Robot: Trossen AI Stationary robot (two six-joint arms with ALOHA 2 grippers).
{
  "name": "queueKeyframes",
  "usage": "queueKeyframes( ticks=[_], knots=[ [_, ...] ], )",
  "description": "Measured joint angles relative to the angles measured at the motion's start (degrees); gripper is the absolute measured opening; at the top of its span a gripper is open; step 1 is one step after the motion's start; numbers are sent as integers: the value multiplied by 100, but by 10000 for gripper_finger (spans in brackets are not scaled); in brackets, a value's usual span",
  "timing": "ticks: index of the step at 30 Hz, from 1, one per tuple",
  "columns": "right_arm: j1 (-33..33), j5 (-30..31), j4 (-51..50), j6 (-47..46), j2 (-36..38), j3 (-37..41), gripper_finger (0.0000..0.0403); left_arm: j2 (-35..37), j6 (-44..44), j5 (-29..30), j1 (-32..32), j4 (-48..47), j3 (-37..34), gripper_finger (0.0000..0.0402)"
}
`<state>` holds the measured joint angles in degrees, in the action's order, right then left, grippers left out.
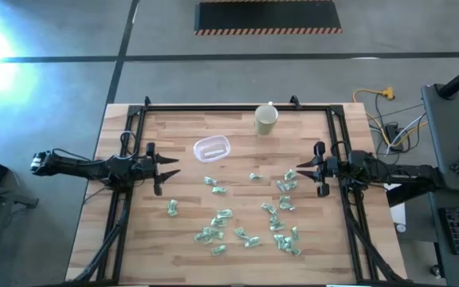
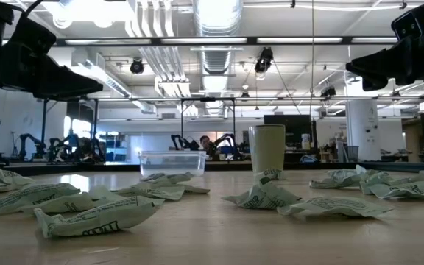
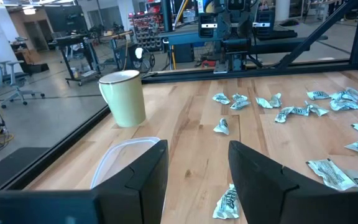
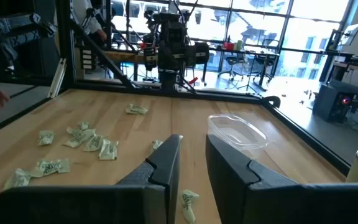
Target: Pick and place Stevia / Truvia into bins
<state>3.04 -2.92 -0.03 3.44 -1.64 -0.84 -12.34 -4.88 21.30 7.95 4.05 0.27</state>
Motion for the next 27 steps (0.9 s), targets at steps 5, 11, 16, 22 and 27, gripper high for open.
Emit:
queueKeyframes(
  ticks=[5,11,16,22,27],
  knots=[
    [1,0,0,0,1,0,68,0,1,0,1,0,0,153],
    [1,0,2,0,0,0,68,0,0,0,1,0,0,153],
    [1,1,15,73,-1,0,68,0,-86,0,0,136,0,153],
    [-3,-46,295,-385,-1,0,68,11,-311,0,-1,502,0,153],
    [-3,-20,612,-1574,-8,-2,68,9,-300,-1,1,504,0,153]
  ],
)
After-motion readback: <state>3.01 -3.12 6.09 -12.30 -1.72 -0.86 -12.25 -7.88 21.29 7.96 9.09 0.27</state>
